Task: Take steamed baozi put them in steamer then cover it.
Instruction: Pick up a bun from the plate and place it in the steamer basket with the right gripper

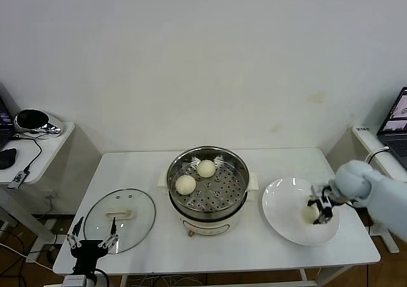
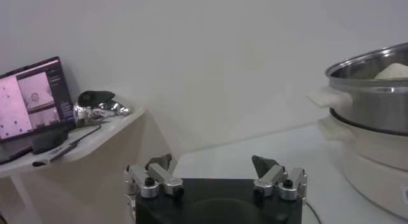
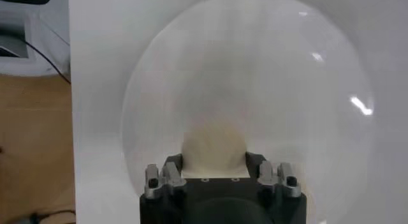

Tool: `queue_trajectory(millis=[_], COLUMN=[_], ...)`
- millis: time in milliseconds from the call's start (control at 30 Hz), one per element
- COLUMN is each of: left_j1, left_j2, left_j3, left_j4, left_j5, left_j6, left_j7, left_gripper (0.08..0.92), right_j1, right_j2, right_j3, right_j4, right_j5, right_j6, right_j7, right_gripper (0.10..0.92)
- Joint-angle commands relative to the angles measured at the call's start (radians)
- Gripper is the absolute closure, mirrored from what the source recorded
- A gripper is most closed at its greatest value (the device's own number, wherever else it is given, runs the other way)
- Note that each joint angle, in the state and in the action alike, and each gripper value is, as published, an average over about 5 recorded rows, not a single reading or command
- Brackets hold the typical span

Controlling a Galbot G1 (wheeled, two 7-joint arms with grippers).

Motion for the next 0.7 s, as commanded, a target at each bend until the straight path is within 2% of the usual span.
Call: queue_trajectory(millis=[33,200,367,567,700], left_j1=[-0.005,-0.010,-0.015,-0.020,-0.024], left_j2=[0.001,0.002,0.002,-0.003,-0.009], left_j3=[0.005,0.009,0.005,0.002,-0.006], left_j4=[0.004,0.007,0.005,0.004,-0.002], left_j5=[-0.001,-0.002,-0.003,-0.003,-0.004], left_j6=[-0.001,-0.002,-0.003,-0.006,-0.006], left_j7=[0.000,-0.003,-0.005,-0.010,-0.011], left_gripper=[0.177,0.177,0.177,0.177,0.177], right_j1=[0.360,0.599,0.688,0.685,0.669], right_j2=[0.017,0.163,0.325,0.496,0.600], right_j3=[-0.110,-0.207,-0.292,-0.422,-0.486], right_j4=[0.006,-0.032,-0.020,0.017,0.004], right_j5=[0.145,0.250,0.326,0.335,0.284], right_j6=[0.019,0.063,0.140,0.244,0.346], right_j7=[-0.113,-0.139,-0.112,-0.050,-0.020], right_gripper=[0.414,0.413,0.407,0.400,0.395])
